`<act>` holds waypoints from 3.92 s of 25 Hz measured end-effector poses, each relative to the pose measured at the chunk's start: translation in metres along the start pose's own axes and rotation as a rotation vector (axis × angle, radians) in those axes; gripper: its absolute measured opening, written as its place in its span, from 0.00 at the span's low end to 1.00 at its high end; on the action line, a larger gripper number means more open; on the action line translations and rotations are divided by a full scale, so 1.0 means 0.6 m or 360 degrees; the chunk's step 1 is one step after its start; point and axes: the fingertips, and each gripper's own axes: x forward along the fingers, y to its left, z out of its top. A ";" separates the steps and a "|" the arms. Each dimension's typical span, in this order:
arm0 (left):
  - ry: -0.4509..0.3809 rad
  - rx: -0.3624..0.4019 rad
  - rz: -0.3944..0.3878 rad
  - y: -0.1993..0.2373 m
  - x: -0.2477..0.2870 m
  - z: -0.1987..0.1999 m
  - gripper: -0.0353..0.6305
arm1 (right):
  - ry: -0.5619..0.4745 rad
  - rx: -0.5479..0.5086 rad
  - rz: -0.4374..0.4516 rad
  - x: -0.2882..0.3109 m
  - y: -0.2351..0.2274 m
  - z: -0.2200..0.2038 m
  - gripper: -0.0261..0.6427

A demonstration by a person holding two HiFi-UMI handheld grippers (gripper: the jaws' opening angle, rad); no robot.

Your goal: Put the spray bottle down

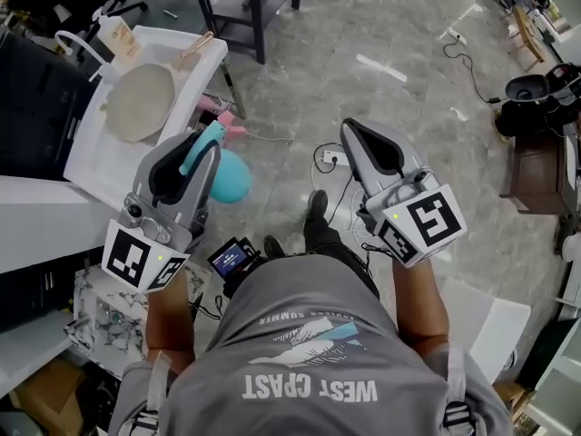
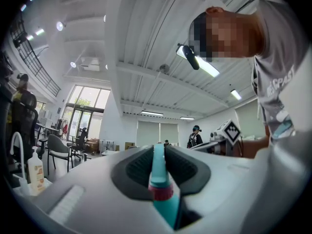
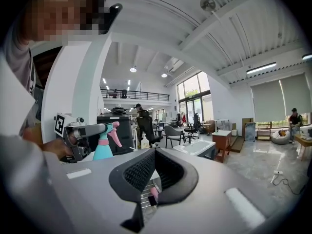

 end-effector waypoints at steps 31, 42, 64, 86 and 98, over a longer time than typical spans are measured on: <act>0.0096 0.0115 0.0311 0.103 0.396 -0.045 0.16 | -0.0015 0.0110 0.0266 0.149 -0.407 -0.008 0.04; 0.0099 0.0093 0.0221 0.175 0.486 -0.071 0.16 | 0.0048 0.0161 0.0171 0.205 -0.477 -0.032 0.04; 0.0024 -0.0035 -0.0017 0.471 0.632 -0.124 0.16 | 0.0079 0.0084 0.0021 0.519 -0.550 0.052 0.04; 0.0091 0.0002 0.0301 0.585 0.731 -0.152 0.16 | 0.0088 0.0064 0.0328 0.691 -0.684 0.078 0.04; 0.0122 0.0008 0.0581 0.671 0.925 -0.172 0.15 | 0.0120 0.0034 0.0569 0.817 -0.882 0.115 0.04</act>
